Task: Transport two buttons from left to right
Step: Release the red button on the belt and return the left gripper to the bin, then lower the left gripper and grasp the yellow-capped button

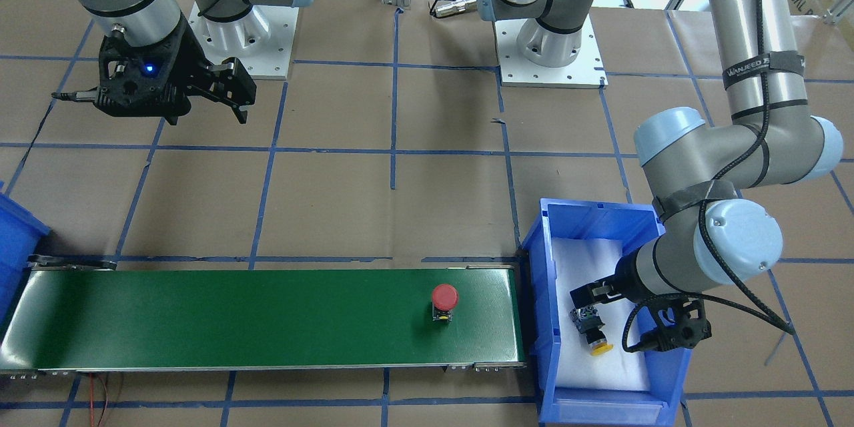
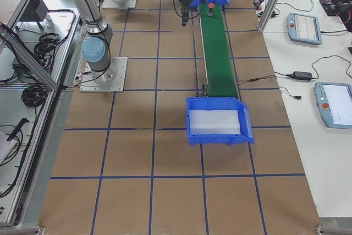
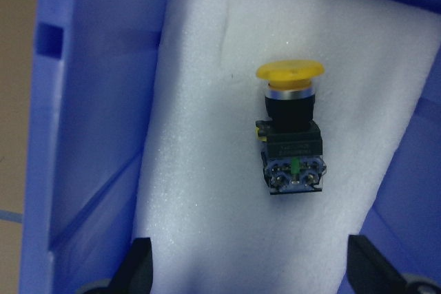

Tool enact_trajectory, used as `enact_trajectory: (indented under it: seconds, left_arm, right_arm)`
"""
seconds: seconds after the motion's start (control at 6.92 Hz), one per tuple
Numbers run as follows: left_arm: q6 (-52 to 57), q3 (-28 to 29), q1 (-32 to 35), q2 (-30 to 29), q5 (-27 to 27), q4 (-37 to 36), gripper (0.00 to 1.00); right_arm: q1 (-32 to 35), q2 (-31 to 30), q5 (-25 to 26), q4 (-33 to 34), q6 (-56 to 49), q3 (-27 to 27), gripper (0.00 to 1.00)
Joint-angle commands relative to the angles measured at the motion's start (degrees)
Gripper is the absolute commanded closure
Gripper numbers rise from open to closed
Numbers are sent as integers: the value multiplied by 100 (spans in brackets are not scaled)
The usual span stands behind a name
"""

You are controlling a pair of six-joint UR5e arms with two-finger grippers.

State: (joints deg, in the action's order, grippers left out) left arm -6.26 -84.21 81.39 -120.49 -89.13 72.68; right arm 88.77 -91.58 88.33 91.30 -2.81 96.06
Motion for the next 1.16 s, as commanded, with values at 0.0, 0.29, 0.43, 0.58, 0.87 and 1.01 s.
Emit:
enact_trajectory:
  seconds: [0.0,0.29,0.43,0.58,0.87,1.01]
  left_arm:
    - [-77,-226,-1,-89,551,-296,6]
    - [2,-386,-1,-150,528,-826,6]
    - [10,-351,-1,-150,528,-826,6]
    - [89,-290,-1,-150,528,-852,7]
    - [326,-368,-9,-133,520,-878,10]
    - [318,-360,-18,-133,519,-878,10]
  right_arm:
    - [0,0,0,-7,0,1,0]
    - [0,0,0,-7,0,1,0]
    - [0,0,0,-7,0,1,0]
    - [9,0,0,2,-9,1,0]
    - [26,9,-18,2,-35,1,0]
    - [26,9,-26,2,-44,1,0]
